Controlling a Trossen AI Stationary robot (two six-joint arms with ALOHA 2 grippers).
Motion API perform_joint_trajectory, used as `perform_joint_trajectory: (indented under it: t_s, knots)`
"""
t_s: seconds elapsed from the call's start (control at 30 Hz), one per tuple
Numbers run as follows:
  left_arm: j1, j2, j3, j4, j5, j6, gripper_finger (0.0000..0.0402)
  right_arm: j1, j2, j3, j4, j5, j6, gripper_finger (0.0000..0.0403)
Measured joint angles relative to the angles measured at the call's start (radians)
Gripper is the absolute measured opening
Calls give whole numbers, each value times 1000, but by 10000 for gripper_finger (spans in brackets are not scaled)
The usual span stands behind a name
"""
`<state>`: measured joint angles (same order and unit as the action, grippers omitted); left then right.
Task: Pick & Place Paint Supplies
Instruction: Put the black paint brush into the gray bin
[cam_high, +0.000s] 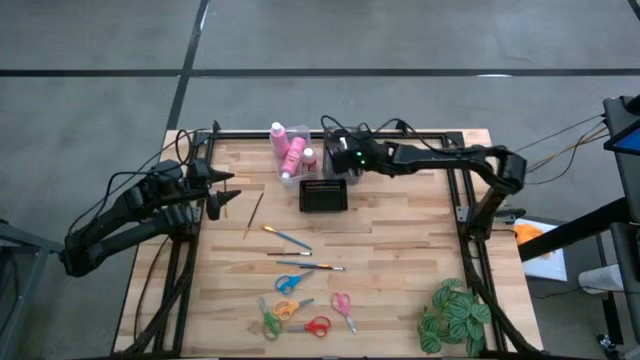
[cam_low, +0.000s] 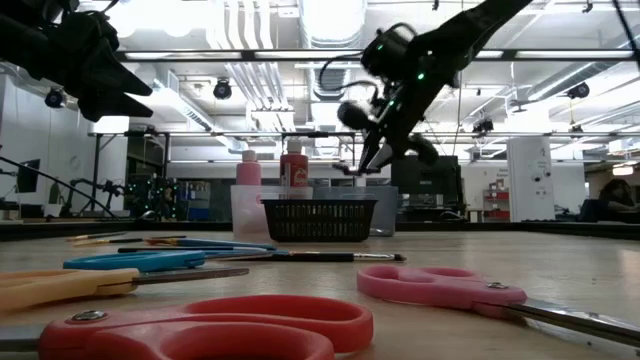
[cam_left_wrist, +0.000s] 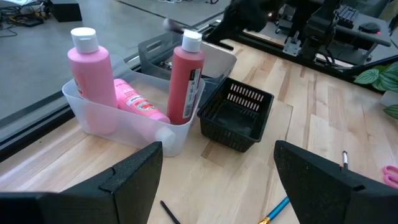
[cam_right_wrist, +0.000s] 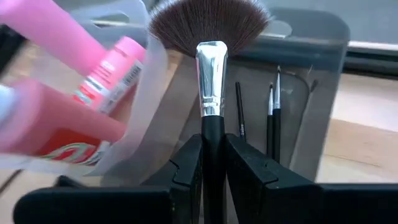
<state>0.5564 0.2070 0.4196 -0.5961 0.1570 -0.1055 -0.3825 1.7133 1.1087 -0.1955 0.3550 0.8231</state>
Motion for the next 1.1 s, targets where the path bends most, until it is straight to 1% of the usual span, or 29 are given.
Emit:
perform_joint_trajectory:
  t_s: [0.1,0.2,0.43,0.53,1.0,1.1]
  knots:
    - [0,0,0,0,0,0,311,-5,50,48,-81,-4,9,56]
    - [0,0,0,0,0,0,311,-14,91,73,-116,-12,-10,56]
    - [0,4,0,0,0,0,311,-45,143,78,-113,-75,-4,56]
    - [0,5,0,0,0,0,311,-54,148,72,-108,-98,8,56]
    - [0,5,0,0,0,0,311,-59,148,66,-103,-95,4,57]
    - [0,5,0,0,0,0,311,-59,147,65,-87,-94,8,69]
